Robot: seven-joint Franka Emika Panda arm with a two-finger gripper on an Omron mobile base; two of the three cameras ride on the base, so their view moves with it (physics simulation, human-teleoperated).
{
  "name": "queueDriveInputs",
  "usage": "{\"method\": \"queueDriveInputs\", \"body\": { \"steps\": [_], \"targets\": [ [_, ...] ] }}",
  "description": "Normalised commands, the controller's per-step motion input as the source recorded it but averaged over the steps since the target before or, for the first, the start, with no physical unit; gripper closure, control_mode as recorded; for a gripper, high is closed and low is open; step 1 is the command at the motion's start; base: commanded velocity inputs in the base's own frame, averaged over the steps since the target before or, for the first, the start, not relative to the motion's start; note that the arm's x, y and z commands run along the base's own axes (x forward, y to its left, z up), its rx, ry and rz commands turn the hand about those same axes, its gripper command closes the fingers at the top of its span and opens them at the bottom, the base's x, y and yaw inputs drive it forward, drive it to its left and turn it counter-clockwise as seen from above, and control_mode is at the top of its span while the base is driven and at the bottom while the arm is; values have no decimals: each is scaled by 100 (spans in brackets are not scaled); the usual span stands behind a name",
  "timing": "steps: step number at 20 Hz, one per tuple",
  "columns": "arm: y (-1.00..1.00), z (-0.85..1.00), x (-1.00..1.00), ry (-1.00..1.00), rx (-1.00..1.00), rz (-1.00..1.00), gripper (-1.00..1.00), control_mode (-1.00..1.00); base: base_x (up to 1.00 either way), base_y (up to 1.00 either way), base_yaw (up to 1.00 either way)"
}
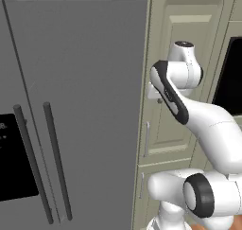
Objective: Navigate to the stove.
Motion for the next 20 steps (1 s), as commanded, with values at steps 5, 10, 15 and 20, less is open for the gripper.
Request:
{"method": "queueDriveInputs", "body": {
  "steps": [5,10,15,20],
  "targets": [
    [-2,-2,-52,0,0,0,-100,-100,0,0,0],
    [-7,-22,-90,1,-1,0,-100,-100,0,0,0],
    [0,-61,-60,4,-3,0,-100,-100,0,0,0],
    [0,-67,-46,0,0,1,-100,100,-9,0,2]
  ]
}}
